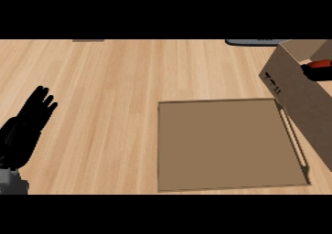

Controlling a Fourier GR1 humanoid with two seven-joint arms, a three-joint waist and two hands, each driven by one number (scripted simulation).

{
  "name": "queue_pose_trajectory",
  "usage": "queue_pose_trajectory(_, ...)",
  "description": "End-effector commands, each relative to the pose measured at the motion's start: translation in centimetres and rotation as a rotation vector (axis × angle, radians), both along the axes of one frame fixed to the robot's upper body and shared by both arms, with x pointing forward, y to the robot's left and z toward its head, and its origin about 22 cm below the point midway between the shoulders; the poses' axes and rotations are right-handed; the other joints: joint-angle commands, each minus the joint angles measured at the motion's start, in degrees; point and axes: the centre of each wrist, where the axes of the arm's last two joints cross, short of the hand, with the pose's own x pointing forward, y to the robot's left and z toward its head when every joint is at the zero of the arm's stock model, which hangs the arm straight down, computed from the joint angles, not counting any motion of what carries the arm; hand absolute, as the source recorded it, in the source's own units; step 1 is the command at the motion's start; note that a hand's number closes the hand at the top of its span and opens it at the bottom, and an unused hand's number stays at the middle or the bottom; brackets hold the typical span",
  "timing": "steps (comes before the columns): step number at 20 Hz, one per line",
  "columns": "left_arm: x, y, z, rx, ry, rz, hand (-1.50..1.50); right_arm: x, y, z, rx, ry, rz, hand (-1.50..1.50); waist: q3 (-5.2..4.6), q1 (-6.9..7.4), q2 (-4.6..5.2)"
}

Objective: Pick the bell pepper from the tray and place it in the cardboard box

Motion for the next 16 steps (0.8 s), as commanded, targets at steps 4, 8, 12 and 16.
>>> queue_pose_trajectory(4, -0.3, -0.1, 0.3, -0.016, -0.004, -0.020, 0.00, -0.7, -3.5, -3.3, 0.100, 0.046, 0.067, -1.50, 0.34, 0.40, 0.37)
queue_pose_trajectory(8, 0.5, -2.0, -0.3, -0.006, -0.007, 0.000, 0.00, -0.6, -2.5, -3.6, 0.139, -0.144, 0.067, -1.50, 0.33, 0.00, 0.33)
queue_pose_trajectory(12, -0.5, 0.1, -0.5, 0.008, -0.002, 0.011, 0.00, -1.8, -3.9, -2.6, 0.323, -0.425, -0.030, -1.50, 0.38, -0.39, 0.14)
queue_pose_trajectory(16, -1.2, 0.6, -1.1, -0.002, 0.016, 0.002, 0.00, -2.7, -5.2, -0.4, 0.442, -0.577, -0.073, -1.50, 0.29, -0.72, -0.05)
